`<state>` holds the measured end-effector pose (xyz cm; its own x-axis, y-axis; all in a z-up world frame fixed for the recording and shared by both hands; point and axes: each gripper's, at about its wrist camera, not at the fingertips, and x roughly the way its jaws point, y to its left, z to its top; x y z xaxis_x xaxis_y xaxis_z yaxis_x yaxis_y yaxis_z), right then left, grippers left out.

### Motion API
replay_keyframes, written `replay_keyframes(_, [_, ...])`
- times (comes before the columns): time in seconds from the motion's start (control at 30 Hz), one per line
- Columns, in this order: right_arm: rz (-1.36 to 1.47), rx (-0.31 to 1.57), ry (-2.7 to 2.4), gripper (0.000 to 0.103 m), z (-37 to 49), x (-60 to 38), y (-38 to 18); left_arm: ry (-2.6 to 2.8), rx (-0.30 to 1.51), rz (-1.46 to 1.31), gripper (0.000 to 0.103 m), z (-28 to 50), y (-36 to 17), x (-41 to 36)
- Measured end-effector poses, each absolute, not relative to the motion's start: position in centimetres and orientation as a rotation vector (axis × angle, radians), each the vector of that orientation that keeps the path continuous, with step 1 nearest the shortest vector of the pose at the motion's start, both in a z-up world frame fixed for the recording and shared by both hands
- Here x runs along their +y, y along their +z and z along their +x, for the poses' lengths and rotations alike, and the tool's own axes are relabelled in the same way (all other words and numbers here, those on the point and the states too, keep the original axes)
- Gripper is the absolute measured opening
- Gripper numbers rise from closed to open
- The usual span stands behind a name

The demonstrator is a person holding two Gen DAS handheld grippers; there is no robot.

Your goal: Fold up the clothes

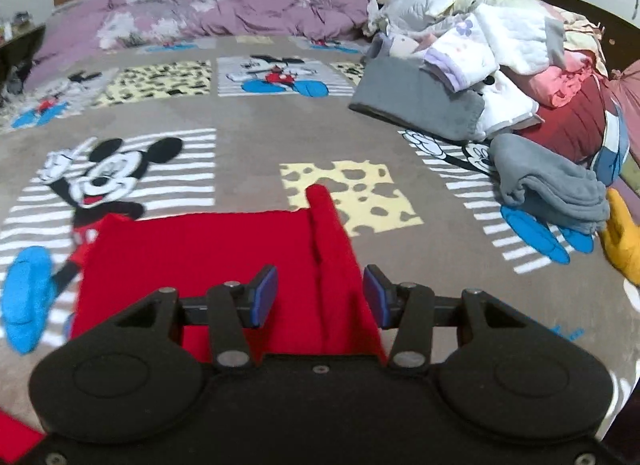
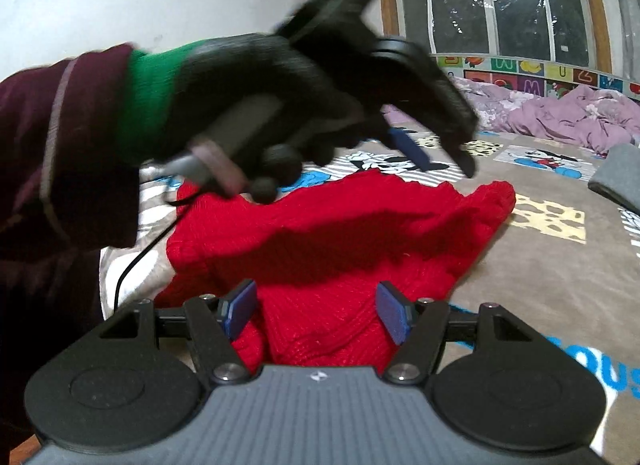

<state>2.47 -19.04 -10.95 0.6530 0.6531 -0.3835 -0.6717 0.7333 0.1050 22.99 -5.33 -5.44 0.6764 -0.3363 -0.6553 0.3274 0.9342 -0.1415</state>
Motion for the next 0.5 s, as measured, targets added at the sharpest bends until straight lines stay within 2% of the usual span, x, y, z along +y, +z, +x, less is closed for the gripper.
replay_keyframes(0.2, [-0.033, 0.447, 0.773, 0.066, 2.8, -19.0, -11.3, -0.373, 0.778, -0.044, 0.046, 26.3, -6.4, -6.6])
replay_keyframes(0.33, [-0.022, 0.462, 0.788, 0.067, 2.9, -19.0, -11.5, -0.362, 0.803, -0.06, 0.036, 28.4, -7.3, -7.4])
replay_keyframes(0.4, [-0.024, 0.475, 0.795, 0.068, 2.9, -18.9, -11.6, -0.361, 0.813, -0.06, 0.034, 29.0, -7.8, -7.7])
replay_keyframes(0.43, [-0.037, 0.483, 0.797, 0.068, 2.8, -18.7, -11.8, -0.361, 0.818, -0.06, 0.031, 29.3, -8.1, -7.9])
replay_keyframes(0.5, [-0.063, 0.498, 0.802, 0.069, 2.7, -18.4, -12.1, -0.337, 0.814, -0.054, 0.011, 29.5, -8.5, -8.1])
